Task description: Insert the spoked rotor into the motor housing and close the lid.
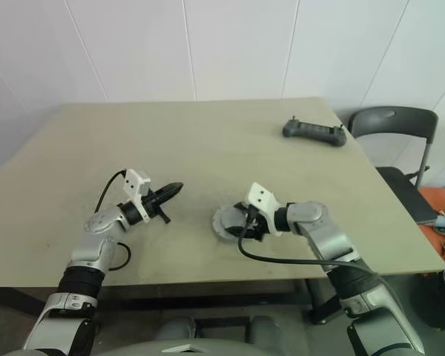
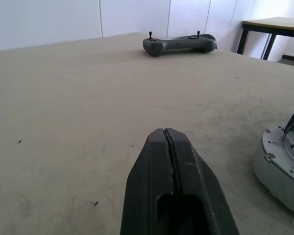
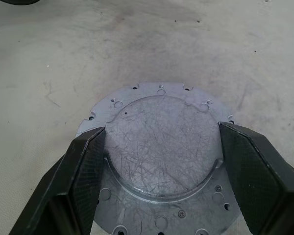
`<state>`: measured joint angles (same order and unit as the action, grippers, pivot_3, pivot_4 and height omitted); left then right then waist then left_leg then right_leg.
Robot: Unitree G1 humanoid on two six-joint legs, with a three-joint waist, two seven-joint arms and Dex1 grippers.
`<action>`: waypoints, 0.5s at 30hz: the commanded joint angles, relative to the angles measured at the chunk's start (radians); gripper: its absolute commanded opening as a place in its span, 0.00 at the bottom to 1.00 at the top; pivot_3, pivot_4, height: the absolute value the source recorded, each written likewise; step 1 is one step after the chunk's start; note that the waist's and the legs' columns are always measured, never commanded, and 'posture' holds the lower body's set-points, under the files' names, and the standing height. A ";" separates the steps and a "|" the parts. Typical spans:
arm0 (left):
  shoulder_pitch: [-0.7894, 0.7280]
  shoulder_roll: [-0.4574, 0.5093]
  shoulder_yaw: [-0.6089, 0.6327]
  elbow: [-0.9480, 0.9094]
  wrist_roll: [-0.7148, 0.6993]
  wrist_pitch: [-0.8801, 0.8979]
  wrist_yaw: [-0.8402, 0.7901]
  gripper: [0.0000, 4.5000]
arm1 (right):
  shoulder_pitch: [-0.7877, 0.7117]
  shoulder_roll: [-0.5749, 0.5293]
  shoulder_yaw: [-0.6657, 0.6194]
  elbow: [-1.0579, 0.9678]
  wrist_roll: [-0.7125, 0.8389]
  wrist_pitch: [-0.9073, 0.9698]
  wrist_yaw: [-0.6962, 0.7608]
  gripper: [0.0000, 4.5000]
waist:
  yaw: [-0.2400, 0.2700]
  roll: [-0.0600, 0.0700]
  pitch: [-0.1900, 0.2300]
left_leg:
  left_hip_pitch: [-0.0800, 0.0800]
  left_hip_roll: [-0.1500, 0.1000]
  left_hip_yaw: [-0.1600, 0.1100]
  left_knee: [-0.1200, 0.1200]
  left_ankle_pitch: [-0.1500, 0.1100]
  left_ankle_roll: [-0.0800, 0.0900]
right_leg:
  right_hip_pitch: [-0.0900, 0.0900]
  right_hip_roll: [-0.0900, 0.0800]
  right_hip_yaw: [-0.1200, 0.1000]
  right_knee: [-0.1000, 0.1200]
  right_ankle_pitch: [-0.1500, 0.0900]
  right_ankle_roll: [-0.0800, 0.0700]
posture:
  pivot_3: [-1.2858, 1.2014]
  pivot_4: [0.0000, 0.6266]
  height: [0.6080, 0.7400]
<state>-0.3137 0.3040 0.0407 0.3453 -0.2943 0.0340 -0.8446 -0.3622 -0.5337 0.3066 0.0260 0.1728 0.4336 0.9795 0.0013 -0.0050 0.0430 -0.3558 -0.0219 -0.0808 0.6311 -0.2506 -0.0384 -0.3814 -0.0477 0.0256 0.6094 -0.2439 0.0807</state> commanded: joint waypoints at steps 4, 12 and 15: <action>0.085 -0.033 -0.107 -0.206 -0.040 0.049 -0.079 0.00 | 0.023 -0.019 0.036 0.058 -0.052 0.044 -0.014 0.72 | 0.000 0.000 0.000 | -0.001 0.000 0.000 -0.003 0.002 0.003 | 0.000 0.000 0.000 0.000 0.000 0.000 | 0.52 0.00 1.00; 0.289 -0.030 -0.327 -0.469 0.029 0.080 -0.084 0.00 | 0.011 -0.005 0.042 0.065 -0.051 0.042 -0.023 0.72 | -0.010 0.003 0.000 | -0.001 0.002 0.000 0.000 0.000 0.000 | -0.002 0.000 0.000 -0.001 0.000 0.000 | 0.52 0.00 1.00; 0.298 -0.015 -0.334 -0.452 0.115 0.017 -0.016 0.00 | 0.014 0.002 0.039 0.059 -0.046 0.046 -0.034 0.72 | -0.019 0.010 -0.001 | -0.004 0.003 -0.001 -0.002 0.000 0.000 | 0.000 0.001 -0.004 -0.014 0.000 0.000 | 0.52 0.00 1.00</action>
<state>0.0001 0.2786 -0.3047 -0.0829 -0.2234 0.1005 -0.8978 -0.3721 -0.5264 0.3168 0.0311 0.1778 0.4370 0.9714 -0.0181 0.0052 0.0419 -0.3595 -0.0190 -0.0826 0.6292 -0.2511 -0.0386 -0.3809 -0.0483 0.0213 0.5944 -0.2443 0.0809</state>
